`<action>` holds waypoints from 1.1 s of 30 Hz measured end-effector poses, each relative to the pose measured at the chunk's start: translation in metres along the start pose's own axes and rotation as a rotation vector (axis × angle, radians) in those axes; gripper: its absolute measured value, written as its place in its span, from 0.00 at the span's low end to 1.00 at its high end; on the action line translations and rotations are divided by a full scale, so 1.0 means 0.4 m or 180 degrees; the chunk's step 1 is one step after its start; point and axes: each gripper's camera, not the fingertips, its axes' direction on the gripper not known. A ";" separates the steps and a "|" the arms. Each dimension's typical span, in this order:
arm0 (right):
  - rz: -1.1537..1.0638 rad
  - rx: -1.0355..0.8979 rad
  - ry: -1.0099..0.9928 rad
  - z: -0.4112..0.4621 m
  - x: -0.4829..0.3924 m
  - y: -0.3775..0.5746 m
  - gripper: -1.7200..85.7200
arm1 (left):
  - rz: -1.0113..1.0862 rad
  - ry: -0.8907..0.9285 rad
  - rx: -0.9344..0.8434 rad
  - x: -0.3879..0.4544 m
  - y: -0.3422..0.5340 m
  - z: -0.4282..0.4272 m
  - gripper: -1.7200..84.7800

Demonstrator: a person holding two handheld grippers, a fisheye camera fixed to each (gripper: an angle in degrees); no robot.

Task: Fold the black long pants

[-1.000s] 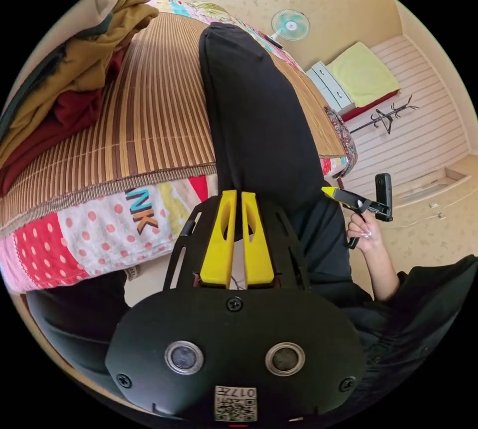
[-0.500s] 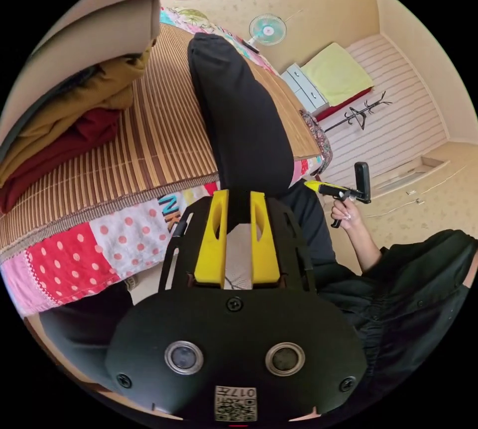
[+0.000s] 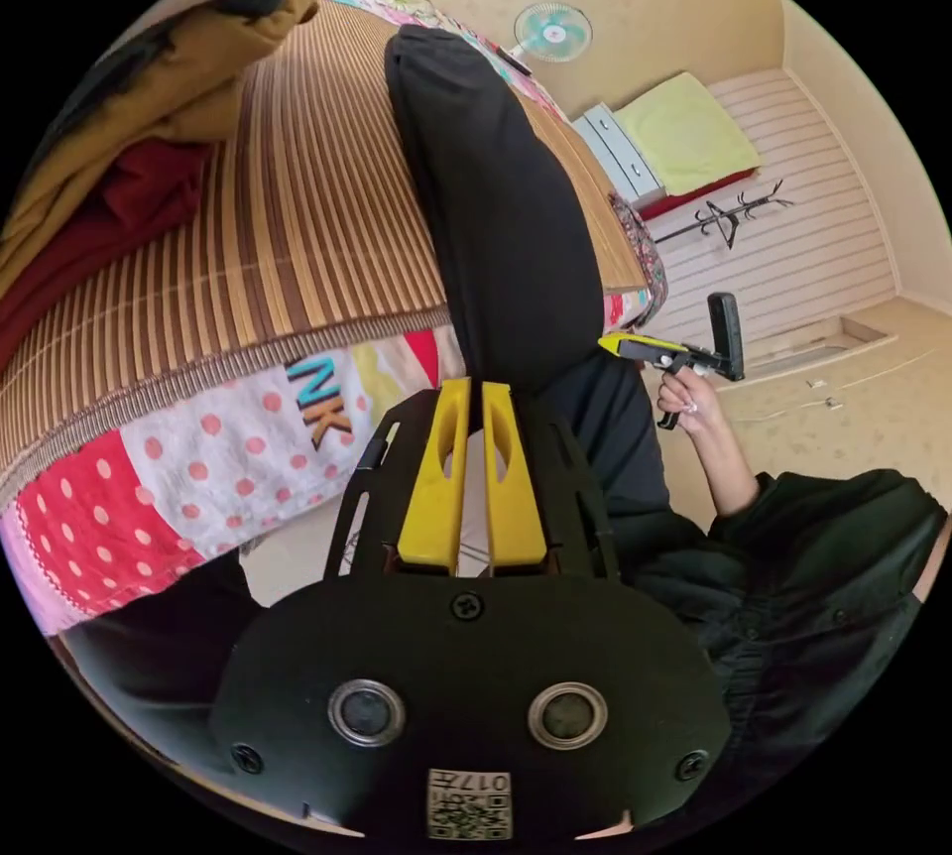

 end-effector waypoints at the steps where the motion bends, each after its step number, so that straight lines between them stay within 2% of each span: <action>1: 0.0024 -0.0080 0.0018 0.004 -0.001 0.017 0.04 | 0.0053 -0.0025 -0.0069 0.008 0.012 0.011 0.03; 3: 0.0028 -0.0185 0.0046 0.010 0.001 0.042 0.04 | 0.0248 -0.0119 -0.0318 0.043 0.055 0.054 0.03; 6: -0.0033 -0.0227 0.0037 -0.003 0.013 0.064 0.05 | 0.0271 -0.0086 -0.0393 0.045 0.083 0.055 0.01; 11: 0.0081 0.0443 -0.0613 -0.113 0.085 0.050 0.10 | 0.0116 0.0618 0.0466 -0.032 0.068 -0.078 0.01; 14: 0.0091 0.0640 -0.0876 -0.142 0.133 0.012 0.14 | 0.0185 0.0723 0.0588 -0.046 0.007 -0.101 0.02; 18: 0.0026 0.0597 -0.1106 -0.113 0.180 -0.052 0.16 | 0.0272 0.0668 0.0601 -0.032 -0.065 -0.063 0.08; 21: 0.0052 0.0585 -0.1286 -0.103 0.208 -0.072 0.17 | 0.0092 0.0342 0.0549 -0.030 -0.079 -0.022 0.08; 25: 0.0088 0.0558 -0.1568 -0.111 0.232 -0.080 0.17 | -0.0037 0.0426 0.0706 -0.038 -0.061 -0.013 0.09; 28: -0.0003 0.0481 -0.1511 -0.126 0.217 -0.094 0.17 | -0.0130 0.0480 0.0813 -0.025 -0.042 -0.022 0.13; 30: -0.0023 0.0470 -0.1467 -0.134 0.209 -0.098 0.17 | -0.0131 0.0133 0.0843 0.000 -0.020 -0.035 0.14; 33: 0.0026 0.0451 -0.1430 -0.137 0.206 -0.106 0.16 | -0.0066 0.0120 0.0803 0.002 -0.024 -0.021 0.14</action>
